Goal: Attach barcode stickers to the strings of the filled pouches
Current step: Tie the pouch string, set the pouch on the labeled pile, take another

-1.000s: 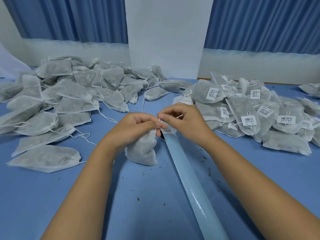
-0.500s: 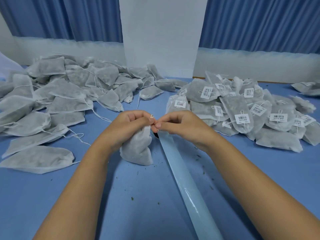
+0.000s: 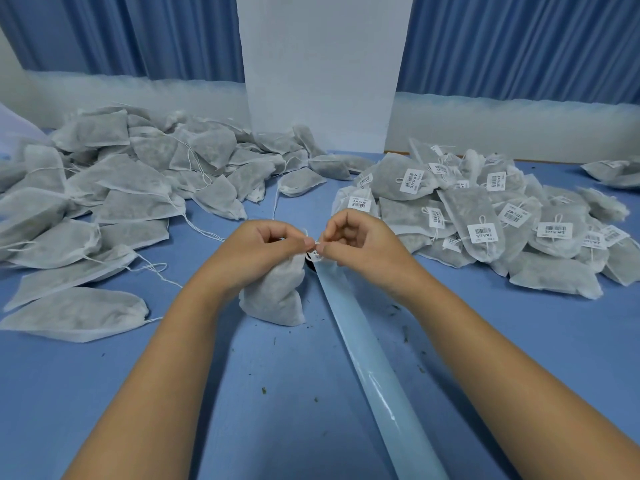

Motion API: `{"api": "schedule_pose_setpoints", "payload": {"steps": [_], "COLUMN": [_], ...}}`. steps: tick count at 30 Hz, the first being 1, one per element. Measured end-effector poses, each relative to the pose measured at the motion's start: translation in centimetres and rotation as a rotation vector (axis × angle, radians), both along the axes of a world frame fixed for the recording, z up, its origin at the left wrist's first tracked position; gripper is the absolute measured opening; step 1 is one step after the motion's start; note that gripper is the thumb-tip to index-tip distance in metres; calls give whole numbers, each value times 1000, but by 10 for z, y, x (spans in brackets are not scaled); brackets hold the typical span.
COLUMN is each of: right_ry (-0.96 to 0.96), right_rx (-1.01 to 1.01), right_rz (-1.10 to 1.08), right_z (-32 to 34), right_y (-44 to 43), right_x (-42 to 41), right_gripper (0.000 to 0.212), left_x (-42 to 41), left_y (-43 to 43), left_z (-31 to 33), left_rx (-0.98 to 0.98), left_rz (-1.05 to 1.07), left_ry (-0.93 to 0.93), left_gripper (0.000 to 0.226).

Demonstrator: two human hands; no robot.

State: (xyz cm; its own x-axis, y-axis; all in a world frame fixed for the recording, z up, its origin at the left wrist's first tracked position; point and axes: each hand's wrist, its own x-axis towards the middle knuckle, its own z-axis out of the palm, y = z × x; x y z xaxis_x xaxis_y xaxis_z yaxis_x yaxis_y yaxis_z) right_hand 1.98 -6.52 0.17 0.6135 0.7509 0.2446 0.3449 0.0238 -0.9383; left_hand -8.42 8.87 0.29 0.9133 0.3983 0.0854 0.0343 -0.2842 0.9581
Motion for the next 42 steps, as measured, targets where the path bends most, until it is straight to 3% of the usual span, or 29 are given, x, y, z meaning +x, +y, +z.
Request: {"api": "schedule_pose_setpoints", "payload": {"steps": [3, 10, 14, 23, 30, 35, 42], "right_ry": [-22, -359, -310, 54, 8, -132, -259], "right_rx": [32, -54, -100, -147, -94, 33, 16], "right_rz": [53, -36, -37, 45, 26, 2, -96], "right_z": [-2, -3, -2, 3, 0, -1, -4], "right_y": [0, -2, -3, -6, -5, -4, -1], "right_x": [0, -1, 0, 4, 4, 1, -6], "right_gripper": [24, 15, 12, 13, 7, 22, 31], "left_x": [-1, -1, -2, -3, -3, -6, -4], "left_y": [0, 2, 3, 0, 1, 2, 3], "left_z": [1, 2, 1, 1, 3, 4, 3], "left_rx": [21, 118, 114, 129, 134, 74, -34], "left_rz": [0, -44, -21, -10, -57, -111, -101], "left_ry": [33, 93, 94, -15, 37, 83, 83], "left_gripper": [12, 16, 25, 8, 26, 34, 28]}}
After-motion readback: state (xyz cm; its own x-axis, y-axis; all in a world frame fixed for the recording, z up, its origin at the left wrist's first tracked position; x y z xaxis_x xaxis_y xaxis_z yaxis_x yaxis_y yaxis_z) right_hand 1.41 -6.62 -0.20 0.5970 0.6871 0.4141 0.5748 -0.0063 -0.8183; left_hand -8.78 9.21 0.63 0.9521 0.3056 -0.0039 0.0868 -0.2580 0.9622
